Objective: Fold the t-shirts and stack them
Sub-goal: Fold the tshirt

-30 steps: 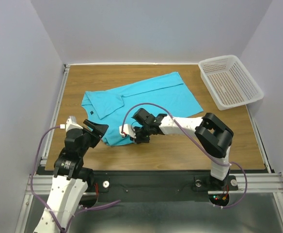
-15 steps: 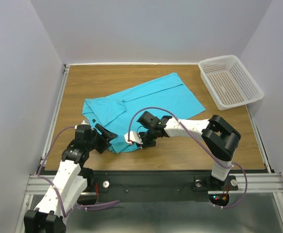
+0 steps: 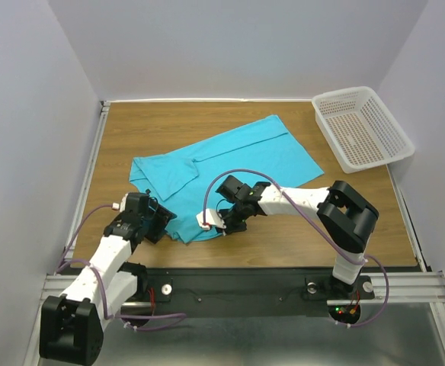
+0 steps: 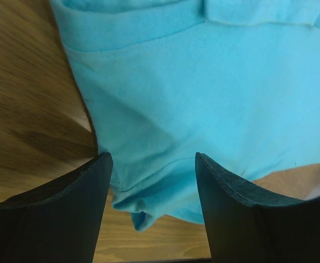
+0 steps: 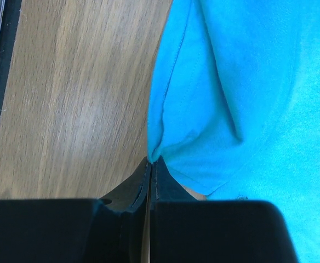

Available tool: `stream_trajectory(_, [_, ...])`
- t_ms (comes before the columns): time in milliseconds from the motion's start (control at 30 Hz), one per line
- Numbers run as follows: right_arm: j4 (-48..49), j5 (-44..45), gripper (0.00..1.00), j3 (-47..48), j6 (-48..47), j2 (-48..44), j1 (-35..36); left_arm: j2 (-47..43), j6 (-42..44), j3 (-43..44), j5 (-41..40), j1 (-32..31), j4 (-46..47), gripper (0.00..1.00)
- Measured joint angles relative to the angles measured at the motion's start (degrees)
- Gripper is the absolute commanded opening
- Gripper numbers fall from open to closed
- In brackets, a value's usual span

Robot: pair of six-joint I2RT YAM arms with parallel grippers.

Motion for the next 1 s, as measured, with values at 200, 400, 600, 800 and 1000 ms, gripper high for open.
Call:
stream_trajectory(200, [-0.6, -0.5, 0.01, 0.0, -1.2, -0.5, 0.0, 5.2, -2.5, 1.7, -3.0, 0.3, 0.3, 0.73])
stream_trajectory(400, [-4.6, -2.5, 0.01, 0.0, -5.4, -2.8, 0.0, 11.0, -2.3, 3.9, -2.9, 3.0, 3.9, 0.73])
stream_trajectory(600, [-8.3, -3.4, 0.01, 0.0, -9.2, -3.5, 0.0, 16.5, 1.7, 6.1, -2.5, 11.1, 7.9, 0.73])
stream_trajectory(800, [-9.4, -3.6, 0.04, 0.0, -10.0, -3.2, 0.0, 20.5, 7.2, 9.0, -2.8, 16.5, 8.8, 0.73])
stream_trajectory(1000, [-10.1, -5.1, 0.36, 0.0, -9.9, -2.8, 0.0, 21.6, 12.3, 10.7, -1.8, 17.1, 7.5, 0.73])
